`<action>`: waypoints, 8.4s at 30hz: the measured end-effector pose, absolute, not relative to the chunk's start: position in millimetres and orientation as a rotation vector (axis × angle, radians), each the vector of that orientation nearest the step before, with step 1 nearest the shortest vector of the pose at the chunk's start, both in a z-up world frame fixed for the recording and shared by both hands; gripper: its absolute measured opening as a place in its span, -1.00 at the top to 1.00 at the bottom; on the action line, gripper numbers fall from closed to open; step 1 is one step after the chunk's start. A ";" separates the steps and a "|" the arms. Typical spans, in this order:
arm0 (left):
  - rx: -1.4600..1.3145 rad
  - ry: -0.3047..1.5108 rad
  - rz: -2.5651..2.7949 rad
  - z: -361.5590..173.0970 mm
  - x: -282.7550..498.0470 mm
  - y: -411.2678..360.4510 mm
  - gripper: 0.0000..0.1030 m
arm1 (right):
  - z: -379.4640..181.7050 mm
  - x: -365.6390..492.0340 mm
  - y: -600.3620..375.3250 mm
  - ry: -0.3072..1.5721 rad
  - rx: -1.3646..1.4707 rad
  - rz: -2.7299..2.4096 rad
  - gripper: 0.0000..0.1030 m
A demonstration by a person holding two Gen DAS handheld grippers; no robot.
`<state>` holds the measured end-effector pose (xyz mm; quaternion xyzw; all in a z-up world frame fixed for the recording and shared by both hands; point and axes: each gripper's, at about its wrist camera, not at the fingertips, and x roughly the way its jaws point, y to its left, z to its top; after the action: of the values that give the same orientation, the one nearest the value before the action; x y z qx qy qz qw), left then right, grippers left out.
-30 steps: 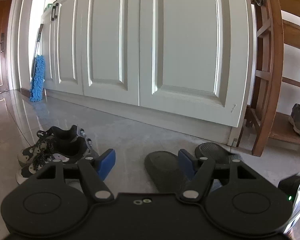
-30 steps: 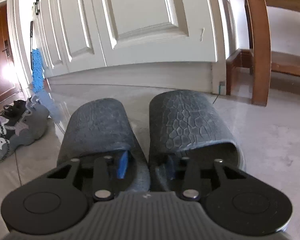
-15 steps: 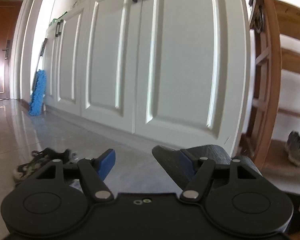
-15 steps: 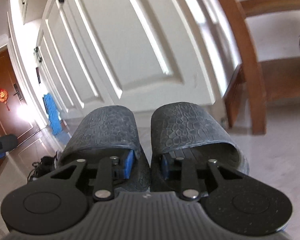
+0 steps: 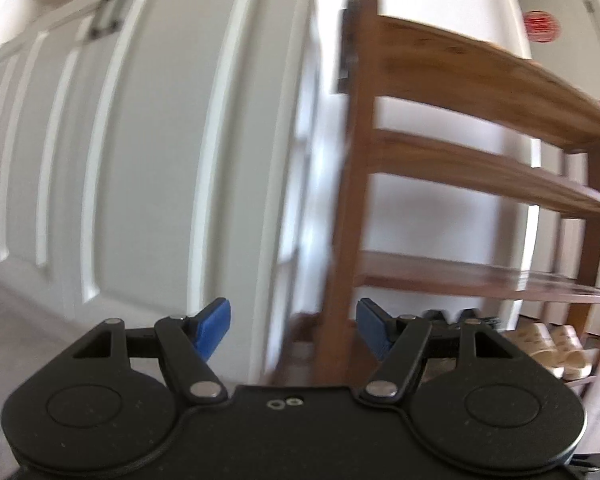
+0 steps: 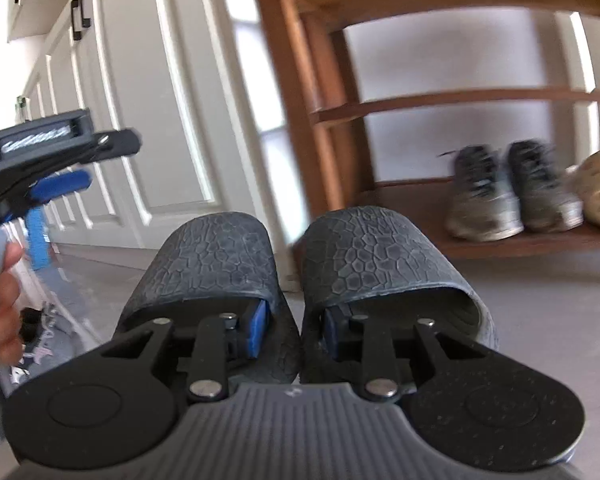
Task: Organize scattered shoes
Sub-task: 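Raise the black slides in the right tool to the rack's middle shelf, then set the black slides on the shelf and open the right tool, then move the right tool down to the black-and-white sneakers on the floor, then close the right tool on both black-and-white sneakers' heels, then lift and carry the sneakers with the right tool to the rack, then push the sneakers onto the shelf below the orange slides with the right tool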
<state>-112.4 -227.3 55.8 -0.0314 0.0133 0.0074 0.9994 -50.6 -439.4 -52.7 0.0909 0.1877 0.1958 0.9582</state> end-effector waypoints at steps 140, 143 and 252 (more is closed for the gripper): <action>-0.363 0.244 1.051 4.4 -380.9 114.7 -0.38 | -88.2 64.1 214.1 1.112 -0.273 0.722 0.15; -0.363 0.244 1.055 4.8 -382.6 113.7 -0.38 | -83.9 40.9 206.6 0.943 -0.356 0.852 0.29; -0.030 0.629 -0.038 331.1 49.7 -462.6 -0.44 | 313.3 274.0 -677.6 0.443 0.120 0.193 -0.20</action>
<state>49.7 -462.6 331.1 -0.0146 0.3094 -0.0186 0.9507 274.0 -677.6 313.3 0.0593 0.2191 0.0953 0.9692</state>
